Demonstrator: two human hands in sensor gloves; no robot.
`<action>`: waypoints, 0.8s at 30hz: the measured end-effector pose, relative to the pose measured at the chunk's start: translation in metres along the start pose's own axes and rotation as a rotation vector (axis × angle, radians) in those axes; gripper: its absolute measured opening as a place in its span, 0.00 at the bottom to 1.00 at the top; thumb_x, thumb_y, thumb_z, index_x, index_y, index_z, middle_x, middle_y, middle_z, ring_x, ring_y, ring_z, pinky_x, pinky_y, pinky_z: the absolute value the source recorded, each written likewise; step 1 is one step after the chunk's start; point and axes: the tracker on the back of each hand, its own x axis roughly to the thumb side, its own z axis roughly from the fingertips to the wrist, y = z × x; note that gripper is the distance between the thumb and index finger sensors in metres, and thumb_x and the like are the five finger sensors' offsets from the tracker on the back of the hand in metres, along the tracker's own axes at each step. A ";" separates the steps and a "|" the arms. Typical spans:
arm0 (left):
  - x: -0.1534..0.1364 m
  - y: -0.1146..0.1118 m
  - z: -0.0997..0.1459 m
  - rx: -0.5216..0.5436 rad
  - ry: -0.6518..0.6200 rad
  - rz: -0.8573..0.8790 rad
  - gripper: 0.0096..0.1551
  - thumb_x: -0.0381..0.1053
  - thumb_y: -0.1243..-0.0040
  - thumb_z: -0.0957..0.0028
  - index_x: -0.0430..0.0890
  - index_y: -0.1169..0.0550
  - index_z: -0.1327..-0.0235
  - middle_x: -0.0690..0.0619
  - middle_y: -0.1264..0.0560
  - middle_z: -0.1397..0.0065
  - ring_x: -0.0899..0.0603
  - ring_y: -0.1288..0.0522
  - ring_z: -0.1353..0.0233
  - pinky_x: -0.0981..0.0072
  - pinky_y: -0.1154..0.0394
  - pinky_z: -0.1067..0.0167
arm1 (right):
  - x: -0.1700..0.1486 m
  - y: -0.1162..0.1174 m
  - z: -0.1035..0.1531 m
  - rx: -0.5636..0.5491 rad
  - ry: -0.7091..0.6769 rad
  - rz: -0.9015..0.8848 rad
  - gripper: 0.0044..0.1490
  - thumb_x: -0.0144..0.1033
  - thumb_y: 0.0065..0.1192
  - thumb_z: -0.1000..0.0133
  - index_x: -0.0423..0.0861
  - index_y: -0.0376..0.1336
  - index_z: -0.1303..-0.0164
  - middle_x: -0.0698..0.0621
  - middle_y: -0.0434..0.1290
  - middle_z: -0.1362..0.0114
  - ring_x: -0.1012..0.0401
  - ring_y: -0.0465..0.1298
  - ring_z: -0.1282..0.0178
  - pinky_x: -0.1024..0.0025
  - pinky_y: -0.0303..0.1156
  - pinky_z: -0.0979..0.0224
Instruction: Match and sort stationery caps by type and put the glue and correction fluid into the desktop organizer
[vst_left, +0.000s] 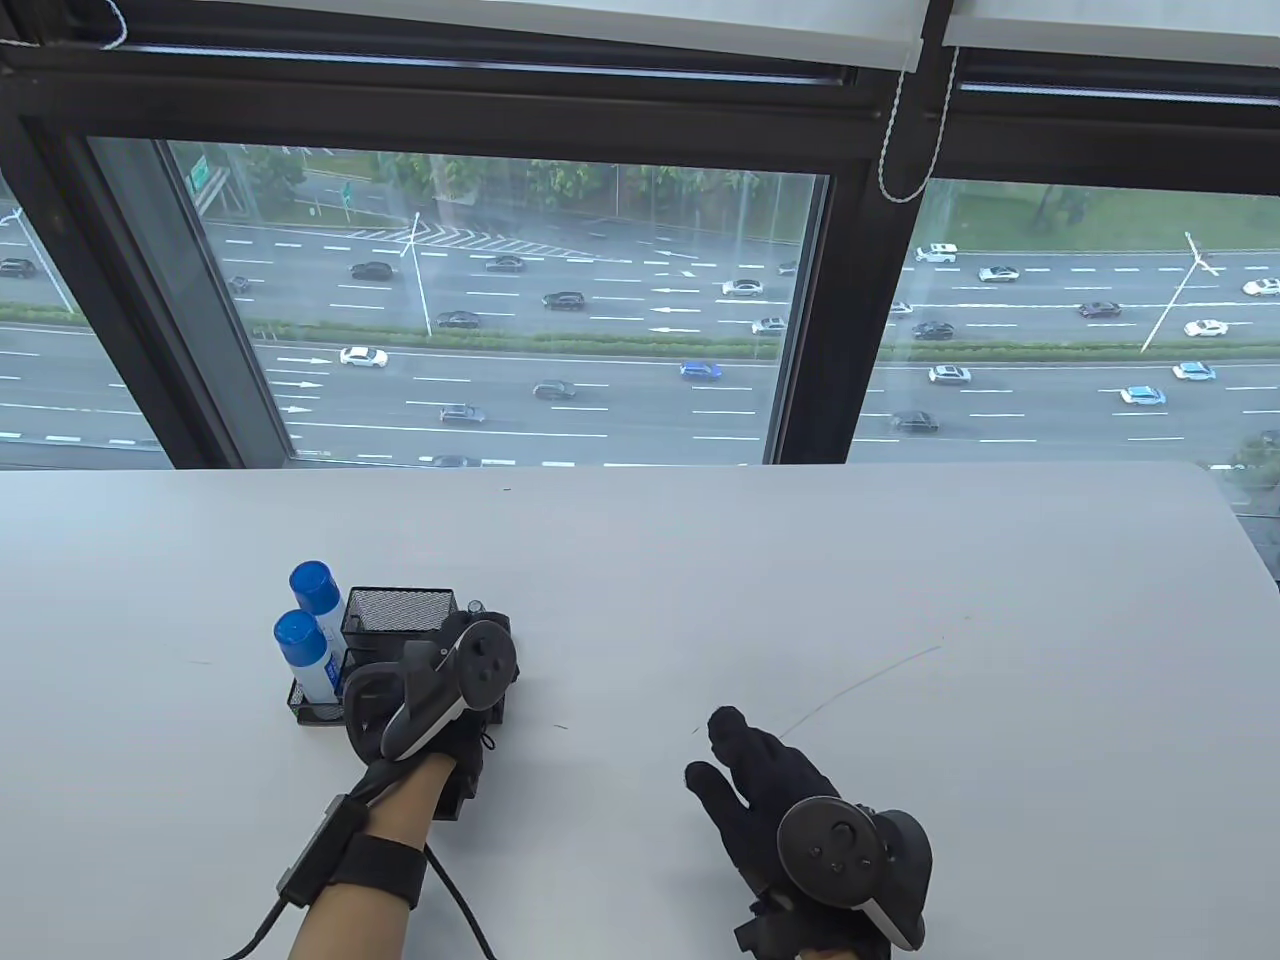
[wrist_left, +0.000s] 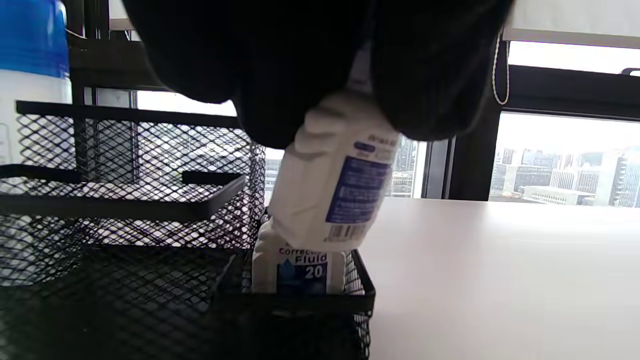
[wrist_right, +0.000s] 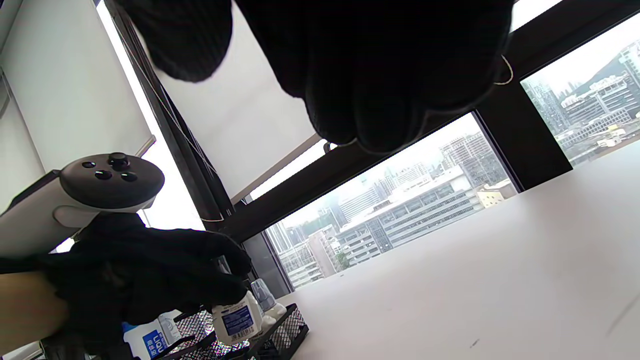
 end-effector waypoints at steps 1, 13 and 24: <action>0.000 -0.003 -0.001 -0.010 0.012 -0.010 0.30 0.60 0.28 0.50 0.57 0.24 0.34 0.54 0.20 0.31 0.48 0.14 0.37 0.51 0.20 0.37 | 0.000 0.000 0.000 -0.001 0.000 0.002 0.37 0.53 0.60 0.41 0.46 0.64 0.25 0.44 0.77 0.32 0.49 0.79 0.39 0.51 0.74 0.34; -0.007 -0.010 -0.001 -0.016 0.073 -0.042 0.28 0.58 0.27 0.50 0.58 0.23 0.36 0.56 0.19 0.33 0.50 0.14 0.38 0.53 0.19 0.38 | -0.001 0.003 -0.001 0.018 0.012 0.006 0.37 0.53 0.60 0.41 0.46 0.64 0.25 0.44 0.77 0.32 0.49 0.80 0.39 0.51 0.74 0.34; -0.005 0.021 0.009 0.031 0.027 0.074 0.32 0.64 0.32 0.48 0.57 0.25 0.31 0.53 0.21 0.30 0.47 0.15 0.37 0.49 0.22 0.37 | -0.013 0.005 -0.004 0.045 0.064 0.011 0.37 0.53 0.59 0.41 0.45 0.63 0.24 0.43 0.76 0.31 0.48 0.79 0.37 0.50 0.73 0.32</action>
